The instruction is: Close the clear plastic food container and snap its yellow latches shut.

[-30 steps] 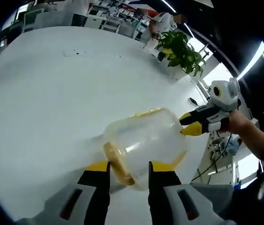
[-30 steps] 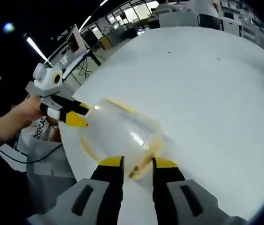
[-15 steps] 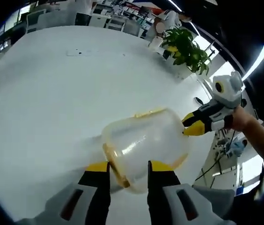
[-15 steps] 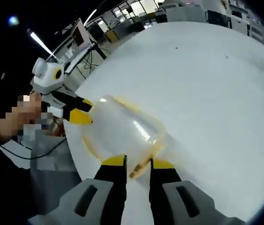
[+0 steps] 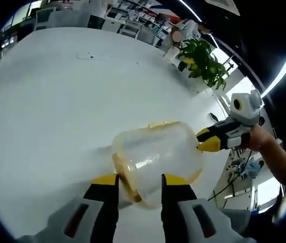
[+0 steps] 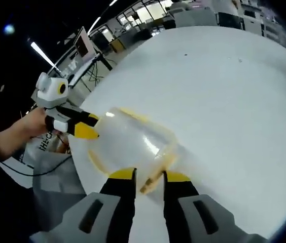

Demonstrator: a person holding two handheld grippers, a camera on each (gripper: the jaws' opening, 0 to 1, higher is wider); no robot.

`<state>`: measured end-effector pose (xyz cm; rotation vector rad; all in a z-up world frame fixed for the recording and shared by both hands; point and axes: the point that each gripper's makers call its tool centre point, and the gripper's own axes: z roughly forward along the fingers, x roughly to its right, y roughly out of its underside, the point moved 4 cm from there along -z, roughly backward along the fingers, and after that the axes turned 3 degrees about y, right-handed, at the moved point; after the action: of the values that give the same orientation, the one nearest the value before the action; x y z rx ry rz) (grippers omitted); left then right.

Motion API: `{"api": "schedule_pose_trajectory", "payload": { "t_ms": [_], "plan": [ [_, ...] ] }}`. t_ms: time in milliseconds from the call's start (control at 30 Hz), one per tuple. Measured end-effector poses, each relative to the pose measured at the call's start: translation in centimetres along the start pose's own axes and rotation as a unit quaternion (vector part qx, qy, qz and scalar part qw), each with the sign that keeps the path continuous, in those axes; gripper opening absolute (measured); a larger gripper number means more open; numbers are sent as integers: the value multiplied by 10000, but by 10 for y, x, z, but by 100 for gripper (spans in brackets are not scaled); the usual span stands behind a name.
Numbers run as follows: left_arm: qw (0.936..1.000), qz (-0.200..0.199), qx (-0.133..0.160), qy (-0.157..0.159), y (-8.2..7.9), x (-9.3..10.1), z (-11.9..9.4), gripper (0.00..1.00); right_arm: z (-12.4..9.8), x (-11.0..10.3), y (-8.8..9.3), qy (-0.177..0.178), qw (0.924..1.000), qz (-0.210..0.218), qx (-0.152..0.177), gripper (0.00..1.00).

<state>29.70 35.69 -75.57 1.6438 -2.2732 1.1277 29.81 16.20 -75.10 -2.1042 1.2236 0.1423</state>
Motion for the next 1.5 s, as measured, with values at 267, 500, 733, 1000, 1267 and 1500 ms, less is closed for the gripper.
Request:
{"api": "schedule_pose_trajectory", "payload": {
  "t_ms": [267, 500, 733, 1000, 1267, 1500],
  "plan": [
    [9997, 224, -12, -66, 2, 2, 1, 30, -1, -3, -5, 398, 9964, -720, -205, 19],
    [9934, 991, 248, -524, -4, 4, -2, 35, -1, -11, -10, 864, 9831, -1582, -327, 21],
    [9618, 2508, 257, -1069, -15, 16, -5, 36, -2, -12, -9, 962, 9719, -2140, -195, 22],
    [9218, 3705, 26, -1143, -16, 36, 2, 23, -2, -22, -13, 1278, 9242, -3599, -73, 24],
    [9113, 4044, -116, -769, -17, 44, 7, 31, 7, -28, -11, 695, 9490, -3072, 103, 43],
    [9012, 4294, -138, -572, -15, 53, 11, 23, 14, -35, -19, 266, 9568, -2879, 299, 31]
  ]
}}
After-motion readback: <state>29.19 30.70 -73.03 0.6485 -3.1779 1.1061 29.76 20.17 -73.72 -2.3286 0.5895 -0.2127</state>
